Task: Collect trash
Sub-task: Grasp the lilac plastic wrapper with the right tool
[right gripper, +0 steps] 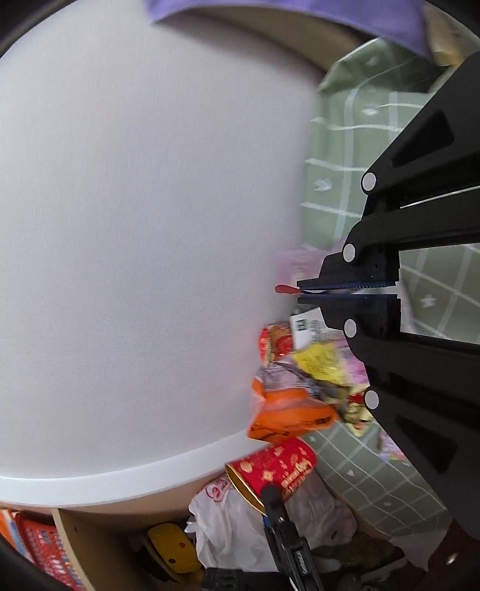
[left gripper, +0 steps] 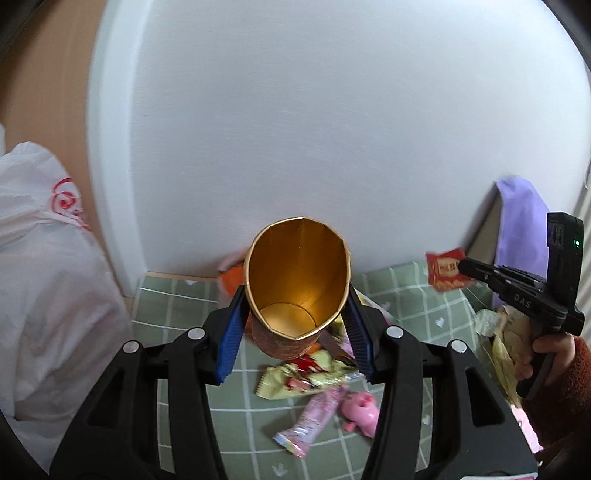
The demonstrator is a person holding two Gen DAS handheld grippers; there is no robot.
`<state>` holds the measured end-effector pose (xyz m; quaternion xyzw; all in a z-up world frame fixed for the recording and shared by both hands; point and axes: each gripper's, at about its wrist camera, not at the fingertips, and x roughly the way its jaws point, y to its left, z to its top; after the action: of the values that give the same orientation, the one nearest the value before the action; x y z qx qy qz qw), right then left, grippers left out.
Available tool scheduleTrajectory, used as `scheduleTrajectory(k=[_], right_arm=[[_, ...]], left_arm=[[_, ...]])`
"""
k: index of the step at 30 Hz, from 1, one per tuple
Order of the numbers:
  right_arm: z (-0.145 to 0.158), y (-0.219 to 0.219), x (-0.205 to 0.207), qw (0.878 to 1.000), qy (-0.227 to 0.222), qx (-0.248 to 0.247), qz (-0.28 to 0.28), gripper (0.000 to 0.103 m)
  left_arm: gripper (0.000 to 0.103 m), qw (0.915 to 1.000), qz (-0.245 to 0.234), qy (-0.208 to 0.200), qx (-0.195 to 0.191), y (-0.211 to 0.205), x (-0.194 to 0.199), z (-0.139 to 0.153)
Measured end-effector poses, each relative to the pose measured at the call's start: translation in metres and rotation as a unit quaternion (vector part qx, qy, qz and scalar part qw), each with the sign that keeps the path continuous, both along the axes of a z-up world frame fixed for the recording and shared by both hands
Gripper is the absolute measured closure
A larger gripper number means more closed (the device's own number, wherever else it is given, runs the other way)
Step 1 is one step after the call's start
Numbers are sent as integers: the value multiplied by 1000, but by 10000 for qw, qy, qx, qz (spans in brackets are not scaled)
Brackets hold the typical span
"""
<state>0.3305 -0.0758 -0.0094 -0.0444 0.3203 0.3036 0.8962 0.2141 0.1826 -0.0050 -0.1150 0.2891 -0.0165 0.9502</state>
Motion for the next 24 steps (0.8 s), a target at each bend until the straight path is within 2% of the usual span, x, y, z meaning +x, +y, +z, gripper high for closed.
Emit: scheduleTrajectory(k=[2, 5, 8, 10, 12, 13, 14, 15, 16, 22, 24], right_arm=[[-8, -12, -19, 9998, 83, -196, -38, 98], [-36, -23, -46, 9978, 166, -636, -12, 98], [-58, -42, -68, 9982, 386, -457, 47, 97], [-70, -50, -79, 9974, 484, -532, 21, 96], [-78, -56, -85, 9967, 700, -390, 98, 91], [-81, -57, -87, 9964, 770, -326, 117, 78], [-87, -59, -90, 9957, 866, -305, 116, 52], [-90, -59, -92, 9950, 936, -310, 123, 40], [-93, -62, -96, 9942, 1012, -329, 144, 36], [-108, -72, -113, 9926, 1096, -502, 109, 36], [-118, -76, -110, 9926, 1087, -532, -61, 36]], left_arm=[[55, 9999, -111, 26, -13, -7, -1, -1], [55, 9995, -295, 133, -63, -22, -5, -8], [55, 9986, -398, 301, -178, -34, -3, -23], [55, 9979, -433, 419, -242, -37, -6, -31], [55, 9972, -475, 531, -237, -40, -7, -38], [55, 9969, -513, 567, -195, -43, -8, -41], [55, 9967, -542, 591, -141, -45, -8, -41], [55, 9964, -582, 618, -53, -49, -10, -42], [55, 9962, -602, 631, -11, -56, -9, -46], [55, 9955, -619, 720, 16, -60, -22, -50], [55, 9953, -600, 756, 13, -62, -26, -52]])
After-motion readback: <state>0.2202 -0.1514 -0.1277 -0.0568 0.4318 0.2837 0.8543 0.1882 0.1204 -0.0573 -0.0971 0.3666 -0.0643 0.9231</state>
